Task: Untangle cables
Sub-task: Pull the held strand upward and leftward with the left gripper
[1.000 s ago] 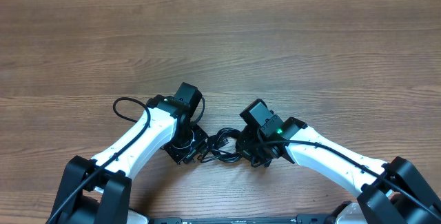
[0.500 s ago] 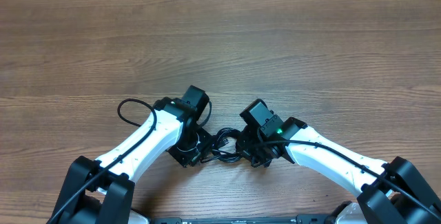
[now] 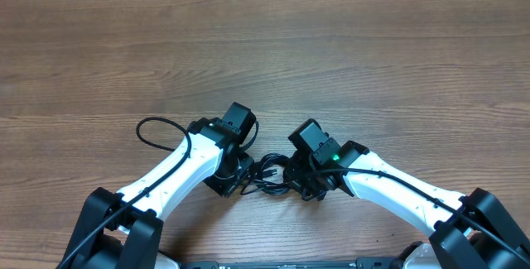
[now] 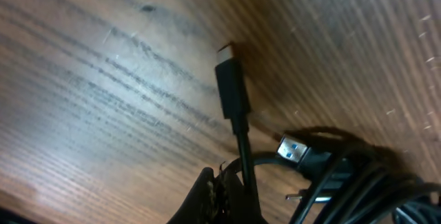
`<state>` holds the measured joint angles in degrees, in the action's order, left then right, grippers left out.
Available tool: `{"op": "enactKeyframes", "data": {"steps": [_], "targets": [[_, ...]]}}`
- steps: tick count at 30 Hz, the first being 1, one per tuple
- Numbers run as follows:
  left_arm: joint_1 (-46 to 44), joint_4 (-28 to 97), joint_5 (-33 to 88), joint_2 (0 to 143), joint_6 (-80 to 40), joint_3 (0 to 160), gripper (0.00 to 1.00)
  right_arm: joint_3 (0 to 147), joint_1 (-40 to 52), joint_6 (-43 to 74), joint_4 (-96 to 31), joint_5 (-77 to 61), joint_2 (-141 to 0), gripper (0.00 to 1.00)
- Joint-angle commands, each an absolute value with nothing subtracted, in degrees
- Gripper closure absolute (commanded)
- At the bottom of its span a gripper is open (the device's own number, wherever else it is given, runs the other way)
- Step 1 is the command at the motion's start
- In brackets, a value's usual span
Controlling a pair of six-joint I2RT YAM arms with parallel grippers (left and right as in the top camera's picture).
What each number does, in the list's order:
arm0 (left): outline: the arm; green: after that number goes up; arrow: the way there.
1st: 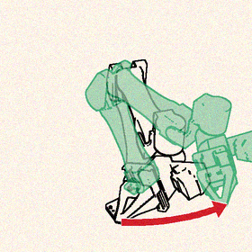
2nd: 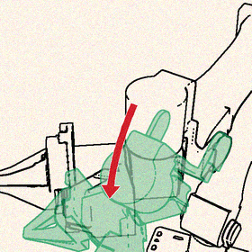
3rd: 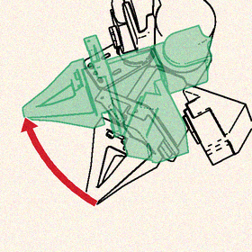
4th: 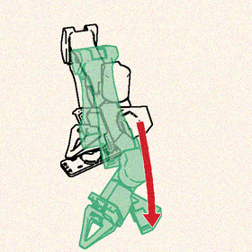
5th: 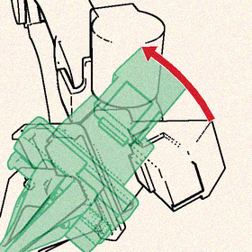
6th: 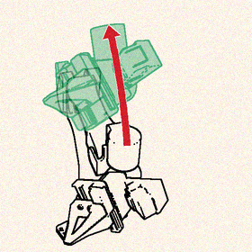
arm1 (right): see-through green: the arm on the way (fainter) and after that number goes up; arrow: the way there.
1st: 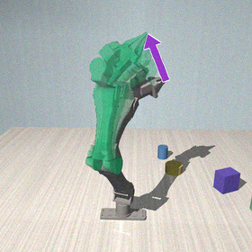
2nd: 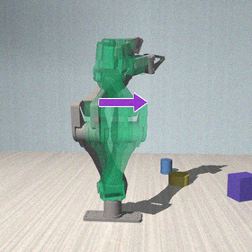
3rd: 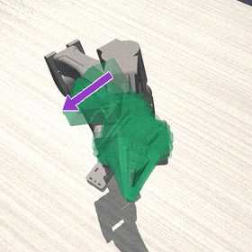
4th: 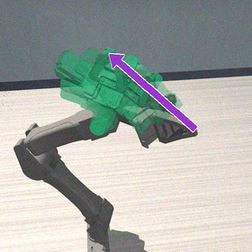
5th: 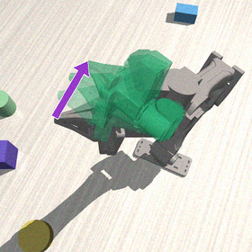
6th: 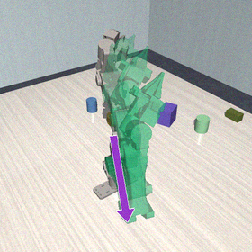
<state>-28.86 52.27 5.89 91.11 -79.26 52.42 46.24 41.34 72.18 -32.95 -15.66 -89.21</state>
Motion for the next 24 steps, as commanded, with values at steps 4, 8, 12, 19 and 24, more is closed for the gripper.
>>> {"op": "enactKeyframes", "data": {"steps": [4, 8, 12, 19, 24], "targets": [[-29.0, 52.0, 3.2, 91.0, -83.7, 51.8, 0.91, 46.2, 41.4, 71.9, -32.7, -15.5, -89.4, 0.87], [-29.0, 52.0, 4.7, 91.0, -83.8, 51.8, 0.85, 46.2, 41.4, 71.9, -32.7, -15.5, -89.4, 0.87], [-29.0, 51.9, 7.6, 91.0, -83.8, 51.8, 0.83, 46.2, 41.4, 71.9, -32.7, -15.5, -89.4, 0.87], [-29.0, 52.6, 8.6, 91.0, -83.8, 51.8, 0.78, 46.2, 41.4, 71.9, -32.7, -15.5, -89.4, 0.87], [-29.4, 53.6, 8.6, 91.0, -83.9, 51.8, 0.76, 46.2, 41.4, 71.9, -32.7, -15.5, -89.4, 0.87]]}}
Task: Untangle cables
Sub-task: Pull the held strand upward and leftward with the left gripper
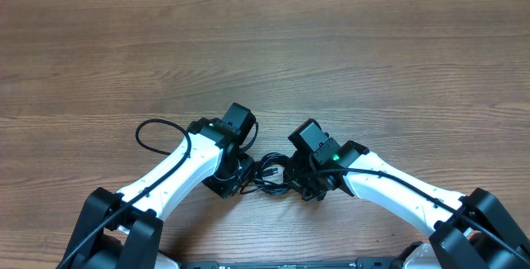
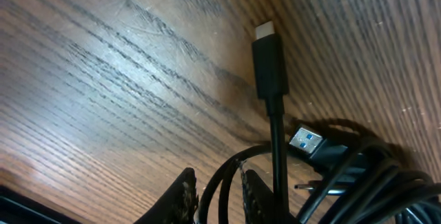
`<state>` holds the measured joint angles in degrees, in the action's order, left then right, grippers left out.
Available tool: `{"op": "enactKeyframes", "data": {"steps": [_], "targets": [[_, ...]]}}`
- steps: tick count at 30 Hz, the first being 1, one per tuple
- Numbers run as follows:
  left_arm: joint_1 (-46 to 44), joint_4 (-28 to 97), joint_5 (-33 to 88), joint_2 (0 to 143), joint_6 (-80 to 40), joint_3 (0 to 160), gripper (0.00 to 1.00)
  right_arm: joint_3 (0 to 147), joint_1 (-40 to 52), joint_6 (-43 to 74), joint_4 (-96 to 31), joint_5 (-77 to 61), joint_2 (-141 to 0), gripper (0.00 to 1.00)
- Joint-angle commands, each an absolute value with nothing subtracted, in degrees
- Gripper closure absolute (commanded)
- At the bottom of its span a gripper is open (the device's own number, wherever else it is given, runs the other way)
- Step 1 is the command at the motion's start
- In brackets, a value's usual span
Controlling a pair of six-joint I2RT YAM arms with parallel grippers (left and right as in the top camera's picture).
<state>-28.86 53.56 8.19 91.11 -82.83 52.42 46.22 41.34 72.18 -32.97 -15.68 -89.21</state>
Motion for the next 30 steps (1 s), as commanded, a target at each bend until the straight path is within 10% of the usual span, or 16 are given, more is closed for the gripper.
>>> {"op": "enactKeyframes", "data": {"steps": [1, 10, 13, 30], "targets": [[-29.8, 53.2, 8.6, 91.0, -84.1, 51.8, 0.77, 46.2, 41.4, 71.9, -32.7, -15.5, -89.4, 0.87], [-34.1, 50.9, 5.3, 92.7, -90.0, 51.8, 0.77, 46.2, 41.4, 71.9, -32.8, -15.5, -89.4, 0.87], [-34.8, 50.3, 4.0, 93.8, -90.0, 51.8, 0.96, 46.2, 41.4, 71.9, -32.8, -15.5, -89.4, 0.87], [-28.9, 70.7, -20.1, 88.9, -82.3, 67.6, 0.96, 46.2, 41.4, 71.8, -36.9, -11.1, -89.4, 0.96]]}}
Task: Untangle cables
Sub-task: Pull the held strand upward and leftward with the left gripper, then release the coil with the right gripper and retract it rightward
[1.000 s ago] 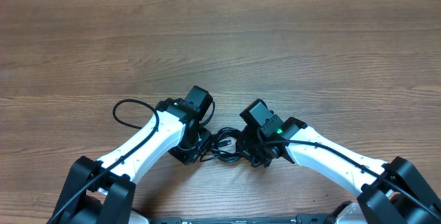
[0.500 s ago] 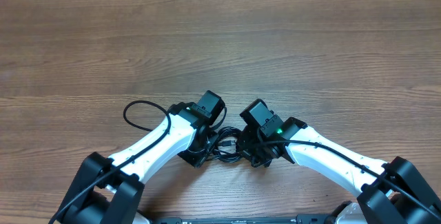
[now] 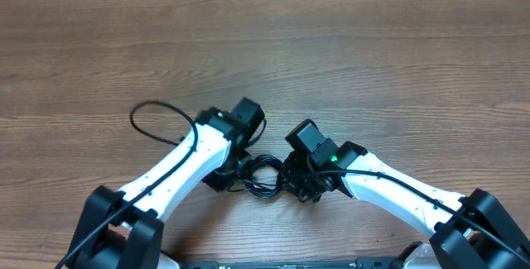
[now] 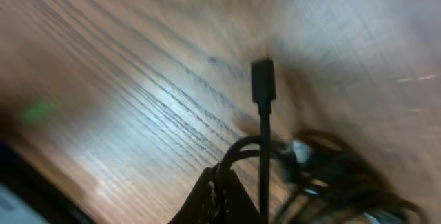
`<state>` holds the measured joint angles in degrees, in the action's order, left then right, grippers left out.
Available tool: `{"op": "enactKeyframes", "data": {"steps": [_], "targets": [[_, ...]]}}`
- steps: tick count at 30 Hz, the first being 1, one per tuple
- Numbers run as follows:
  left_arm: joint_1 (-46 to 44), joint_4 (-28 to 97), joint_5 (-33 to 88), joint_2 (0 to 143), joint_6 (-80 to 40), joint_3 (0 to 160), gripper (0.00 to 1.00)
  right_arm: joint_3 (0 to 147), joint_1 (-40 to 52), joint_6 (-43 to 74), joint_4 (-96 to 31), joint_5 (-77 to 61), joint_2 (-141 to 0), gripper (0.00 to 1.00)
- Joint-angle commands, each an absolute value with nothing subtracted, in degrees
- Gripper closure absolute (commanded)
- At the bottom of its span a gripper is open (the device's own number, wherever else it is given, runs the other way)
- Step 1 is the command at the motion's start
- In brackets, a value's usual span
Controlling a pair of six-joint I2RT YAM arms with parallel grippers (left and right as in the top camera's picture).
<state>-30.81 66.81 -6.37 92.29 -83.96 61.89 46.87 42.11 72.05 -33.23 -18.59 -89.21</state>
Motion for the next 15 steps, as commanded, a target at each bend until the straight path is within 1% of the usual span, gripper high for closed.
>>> {"op": "enactKeyframes", "data": {"steps": [1, 4, 11, 12, 14, 15], "targets": [[-28.9, 71.6, -21.3, 88.7, -82.3, 69.3, 0.96, 46.2, 41.4, 71.6, -38.0, -10.3, -89.4, 0.96], [-28.9, 71.9, -22.1, 88.4, -82.3, 73.3, 0.96, 46.2, 41.4, 71.5, -41.3, -8.1, -89.4, 0.96], [-28.9, 69.5, -21.9, 88.4, -82.3, 73.6, 0.95, 46.2, 41.4, 71.5, -42.0, -7.7, -89.4, 0.96], [-28.9, 69.5, -21.0, 88.5, -82.3, 73.5, 0.87, 46.2, 41.4, 71.5, -41.9, -7.7, -89.4, 0.95], [-28.9, 69.7, -19.3, 88.7, -82.2, 73.5, 0.67, 46.2, 41.4, 71.5, -41.9, -7.7, -89.4, 0.93], [-28.9, 69.9, -18.2, 88.8, -82.2, 73.4, 0.59, 46.2, 41.4, 71.5, -41.9, -7.7, -89.4, 0.93]]}}
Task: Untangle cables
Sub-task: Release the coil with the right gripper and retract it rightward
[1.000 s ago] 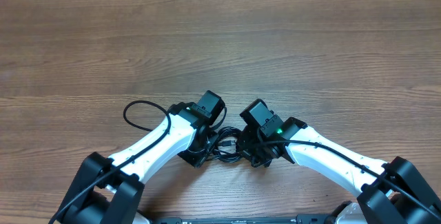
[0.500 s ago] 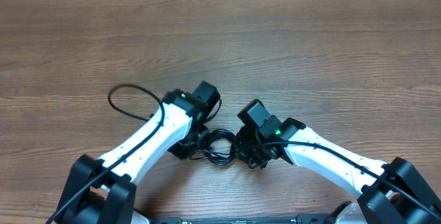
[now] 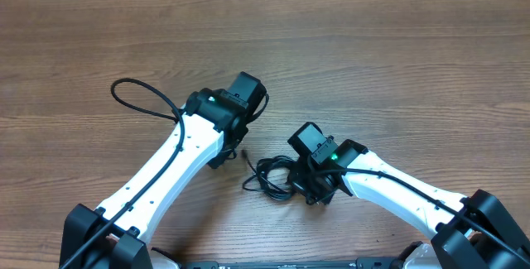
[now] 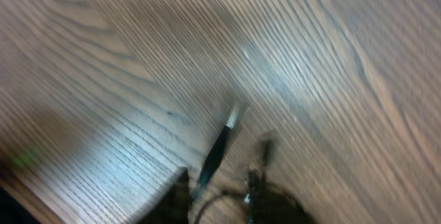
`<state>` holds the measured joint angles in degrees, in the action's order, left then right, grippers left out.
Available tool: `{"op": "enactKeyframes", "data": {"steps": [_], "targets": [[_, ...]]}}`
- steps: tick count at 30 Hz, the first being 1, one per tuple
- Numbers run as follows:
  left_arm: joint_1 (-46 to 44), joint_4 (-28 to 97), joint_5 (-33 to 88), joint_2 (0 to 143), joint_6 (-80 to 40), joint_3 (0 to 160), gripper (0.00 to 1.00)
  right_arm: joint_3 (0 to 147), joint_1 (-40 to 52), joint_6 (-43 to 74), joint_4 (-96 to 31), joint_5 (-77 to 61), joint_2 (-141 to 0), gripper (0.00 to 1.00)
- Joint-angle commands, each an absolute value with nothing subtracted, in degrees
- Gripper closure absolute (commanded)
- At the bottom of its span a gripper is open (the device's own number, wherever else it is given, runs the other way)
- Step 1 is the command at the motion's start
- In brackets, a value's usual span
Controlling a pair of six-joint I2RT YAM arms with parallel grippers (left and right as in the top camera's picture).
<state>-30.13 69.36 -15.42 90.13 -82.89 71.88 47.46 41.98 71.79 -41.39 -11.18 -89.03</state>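
Note:
A tangled bundle of black cables (image 3: 269, 178) lies on the wooden table near the front. One loose end with a plug (image 3: 248, 156) sticks out toward my left gripper (image 3: 225, 155). In the blurred left wrist view, my left gripper (image 4: 215, 182) stands open. Its fingers (image 4: 178, 195) are well apart, with a black plug (image 4: 219, 148) on the table between and ahead of them. My right gripper (image 3: 310, 190) sits at the bundle's right side. Its fingers are hidden under the wrist.
The wooden table (image 3: 373, 62) stretches far back and to both sides. A black wire loop of the left arm (image 3: 137, 99) stands out to the left of its wrist. The two wrists are a short distance apart.
My left gripper was shut on a cable at the bundle's left side. Now it is open and sits farther back and left, with the plug lying loose between its fingers. The bundle stays by my right gripper.
Both grippers started close together at the bundle, the left one beside an upright plug. The left fingers then stood slightly apart round that cable, then were shut on it. Now the left gripper is open, away from the bundle, with one cable end drawn out.

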Motion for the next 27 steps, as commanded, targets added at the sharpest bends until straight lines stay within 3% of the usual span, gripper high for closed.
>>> {"op": "enactKeyframes", "data": {"steps": [1, 2, 4, 5, 7, 9, 12, 20, 27], "targets": [[-28.9, 70.1, -17.7, 88.8, -82.2, 73.3, 0.48, 46.2, 41.4, 71.5, -41.9, -7.7, -89.4, 0.94], [-28.9, 70.3, -17.3, 88.8, -82.2, 73.3, 0.37, 46.2, 41.4, 71.0, -41.9, -7.7, -89.4, 0.95], [-28.9, 70.6, -17.0, 88.8, -80.6, 73.3, 0.27, 46.4, 41.4, 68.5, -41.6, -7.7, -89.4, 0.96], [-28.9, 70.6, -16.9, 88.8, -79.0, 73.3, 0.21, 46.9, 41.2, 67.0, -41.7, -7.8, -89.4, 0.9], [-28.8, 70.7, -16.8, 88.8, -76.2, 73.3, 0.14, 48.8, 40.7, 62.2, -42.8, -8.4, -89.3, 0.71], [-28.8, 70.7, -16.4, 88.8, -73.6, 73.3, 0.07, 51.6, 40.5, 57.4, -44.5, -8.4, -89.1, 0.37], [-28.9, 70.7, -15.3, 88.8, -71.5, 73.3, 0.0, 57.0, 40.4, 52.8, -49.4, -6.2, -88.1, 0.04], [-28.9, 70.5, -10.3, 88.8, -70.5, 73.3, 0.0, 69.3, 40.4, 52.7, -67.0, 6.7, -81.1, 0.0], [-29.0, 69.5, -3.0, 88.8, -62.2, 73.3, 0.0, 71.8, 40.4, 63.9, -78.6, 20.2, -63.0, 0.0]]}}
